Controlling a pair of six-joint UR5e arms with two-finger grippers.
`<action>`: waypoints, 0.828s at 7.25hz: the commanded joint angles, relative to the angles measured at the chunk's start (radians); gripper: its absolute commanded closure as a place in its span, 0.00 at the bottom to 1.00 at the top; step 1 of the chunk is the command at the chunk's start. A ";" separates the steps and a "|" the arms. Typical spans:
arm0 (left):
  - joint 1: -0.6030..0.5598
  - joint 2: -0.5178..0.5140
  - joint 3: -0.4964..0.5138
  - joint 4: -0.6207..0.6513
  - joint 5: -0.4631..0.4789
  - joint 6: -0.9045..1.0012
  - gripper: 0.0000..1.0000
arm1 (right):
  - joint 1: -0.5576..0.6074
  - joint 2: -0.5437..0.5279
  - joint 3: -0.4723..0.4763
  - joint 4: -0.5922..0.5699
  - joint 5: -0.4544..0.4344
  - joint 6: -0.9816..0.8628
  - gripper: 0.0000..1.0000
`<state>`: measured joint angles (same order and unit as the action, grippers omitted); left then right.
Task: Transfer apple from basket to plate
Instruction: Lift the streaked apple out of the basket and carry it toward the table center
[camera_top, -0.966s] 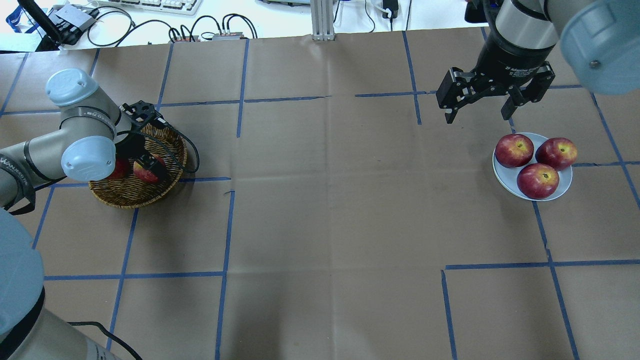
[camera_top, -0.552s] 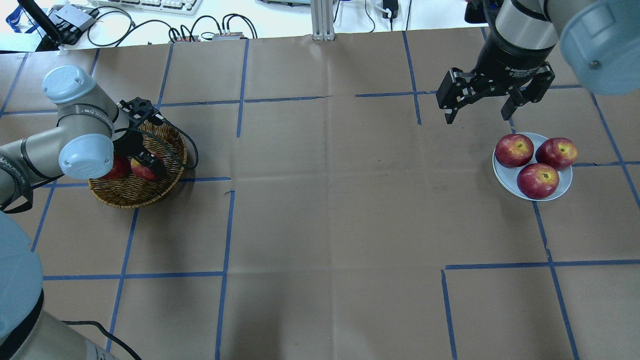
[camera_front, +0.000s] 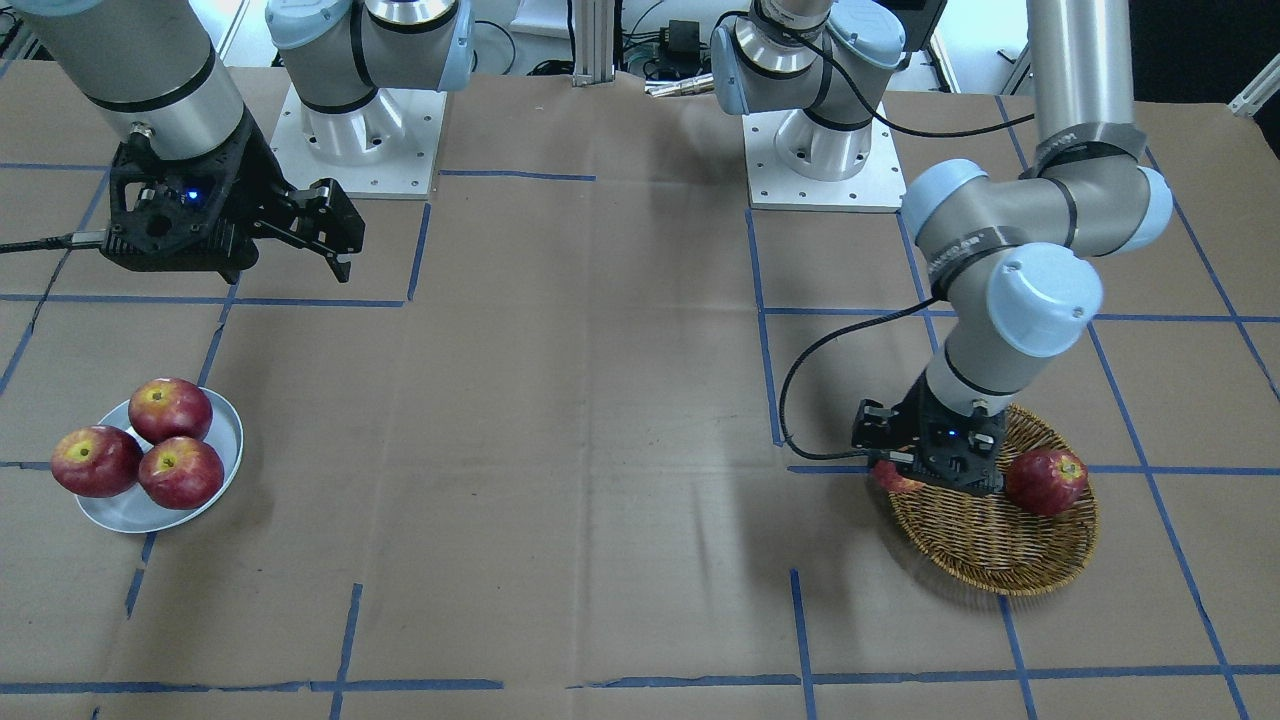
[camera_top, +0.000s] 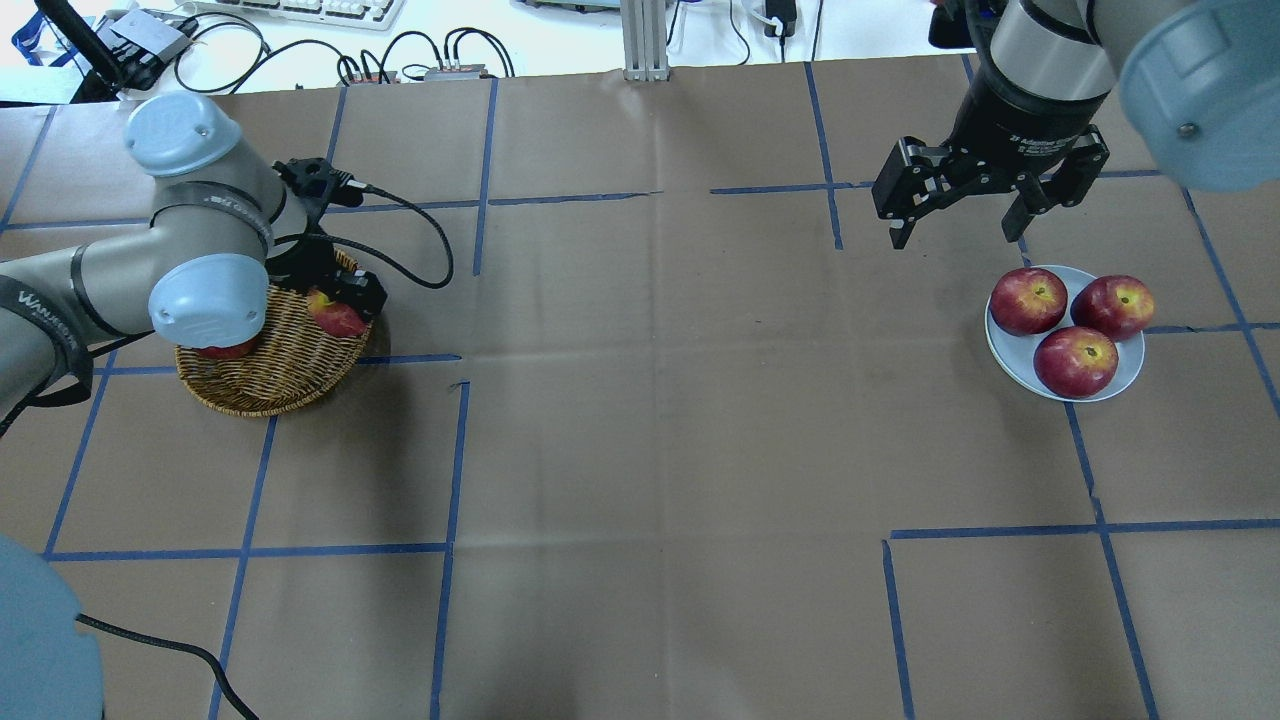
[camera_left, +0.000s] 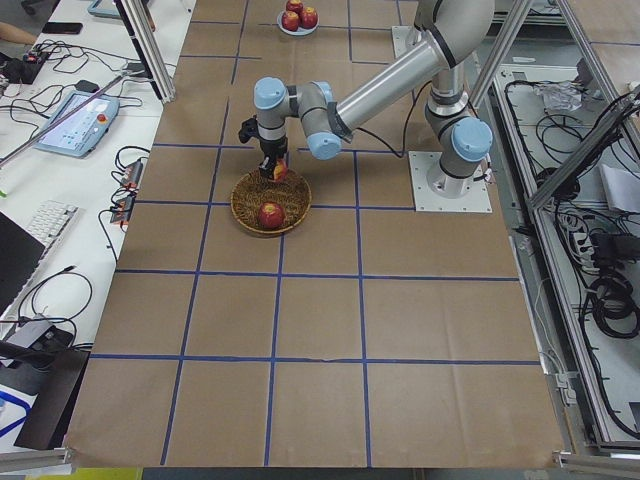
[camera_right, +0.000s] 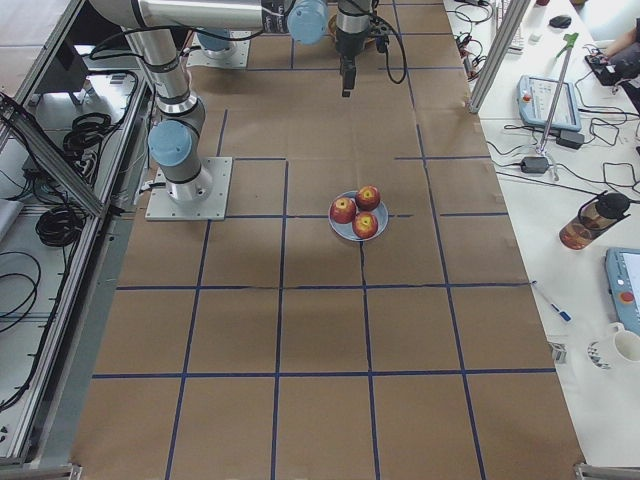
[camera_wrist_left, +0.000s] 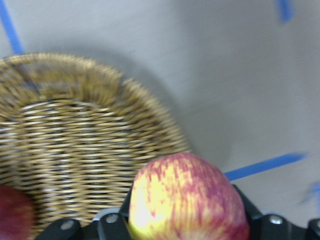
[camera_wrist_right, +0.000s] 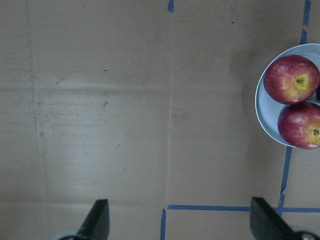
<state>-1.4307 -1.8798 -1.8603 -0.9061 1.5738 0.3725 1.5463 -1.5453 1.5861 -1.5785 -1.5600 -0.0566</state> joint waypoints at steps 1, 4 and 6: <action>-0.190 -0.007 0.035 -0.004 -0.039 -0.420 0.41 | 0.000 0.001 0.000 0.000 -0.002 -0.002 0.00; -0.409 -0.163 0.210 0.009 -0.063 -0.723 0.41 | 0.000 0.001 0.000 0.000 0.000 -0.003 0.00; -0.519 -0.301 0.341 -0.005 -0.023 -0.750 0.41 | 0.000 0.002 0.000 0.000 0.000 -0.003 0.00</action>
<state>-1.8815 -2.0989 -1.5851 -0.9076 1.5247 -0.3531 1.5462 -1.5443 1.5862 -1.5785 -1.5602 -0.0598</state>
